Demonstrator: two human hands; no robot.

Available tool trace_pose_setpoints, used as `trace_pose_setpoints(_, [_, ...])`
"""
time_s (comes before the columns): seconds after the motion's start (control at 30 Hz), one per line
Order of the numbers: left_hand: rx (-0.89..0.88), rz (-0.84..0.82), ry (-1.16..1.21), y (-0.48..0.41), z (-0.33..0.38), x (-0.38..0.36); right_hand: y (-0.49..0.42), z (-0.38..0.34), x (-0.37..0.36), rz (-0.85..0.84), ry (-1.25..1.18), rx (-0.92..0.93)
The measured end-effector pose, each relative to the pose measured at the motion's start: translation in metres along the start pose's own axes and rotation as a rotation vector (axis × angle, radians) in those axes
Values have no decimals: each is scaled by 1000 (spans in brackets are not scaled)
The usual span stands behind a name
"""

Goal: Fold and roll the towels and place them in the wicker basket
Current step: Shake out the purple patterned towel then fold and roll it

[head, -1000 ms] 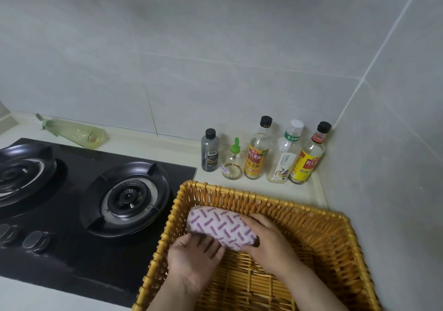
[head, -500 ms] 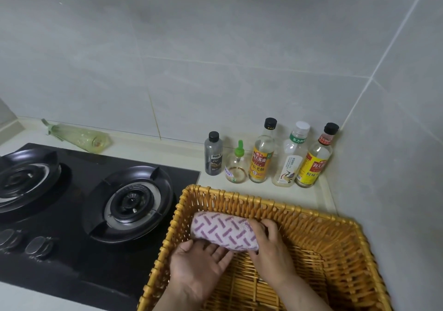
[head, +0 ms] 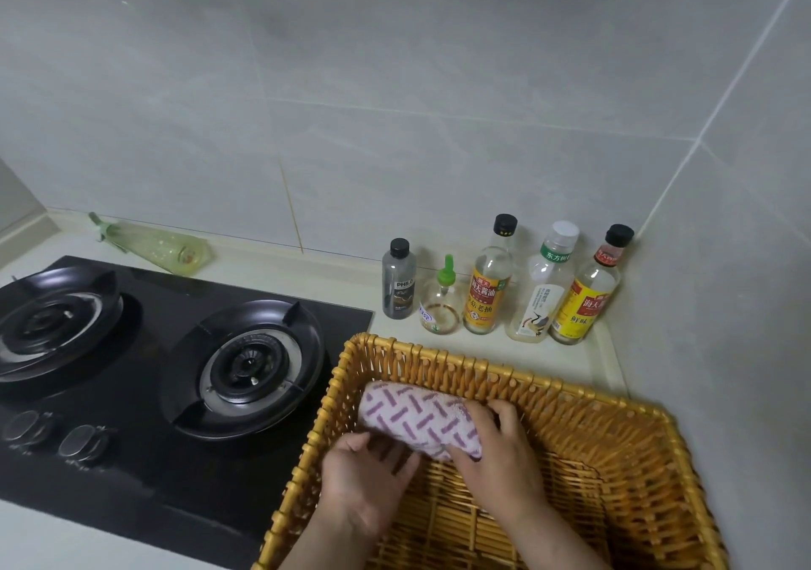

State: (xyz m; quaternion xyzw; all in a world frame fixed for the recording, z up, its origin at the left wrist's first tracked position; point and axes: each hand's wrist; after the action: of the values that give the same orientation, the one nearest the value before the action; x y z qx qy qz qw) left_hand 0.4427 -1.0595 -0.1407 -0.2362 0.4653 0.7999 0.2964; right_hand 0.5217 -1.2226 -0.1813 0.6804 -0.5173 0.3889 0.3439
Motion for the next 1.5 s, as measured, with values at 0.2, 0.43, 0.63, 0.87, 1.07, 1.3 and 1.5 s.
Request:
trace_pose_setpoints(0.2, [-68,-25,-275,-1,-5,-4,-3,-7,0,0,2,-53])
trace_pose_setpoints(0.43, [-168,88,-446,-3,-11,-6,-1,10,15,-187,-153,-23])
trace_pose_setpoints(0.63, [-100,143,-341,-1,-8,-7,-6,17,27,-219,-174,12])
trace_pose_setpoints(0.87, [-100,107,-333,13,-8,-17,4,15,32,-195,-171,15])
trace_pose_setpoints(1.07, [-141,90,-348,25,-7,-19,11,11,39,-177,-159,-9])
trace_pose_setpoints(1.3, [-242,9,-302,33,1,-28,8,3,42,-161,-105,0])
trace_pose_setpoints(1.5, [-208,-61,-370,29,14,-17,5,3,37,-153,-193,-34])
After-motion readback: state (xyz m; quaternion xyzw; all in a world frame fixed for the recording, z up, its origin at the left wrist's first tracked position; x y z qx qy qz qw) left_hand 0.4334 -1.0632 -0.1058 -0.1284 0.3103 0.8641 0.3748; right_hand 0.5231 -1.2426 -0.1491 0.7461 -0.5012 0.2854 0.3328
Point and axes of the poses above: each hand's wrist, its own y-axis away from the middle knuckle, its own x-axis out of the back of the hand, z = x × y, and after that the axes turned 13 degrees about -x, right-handed
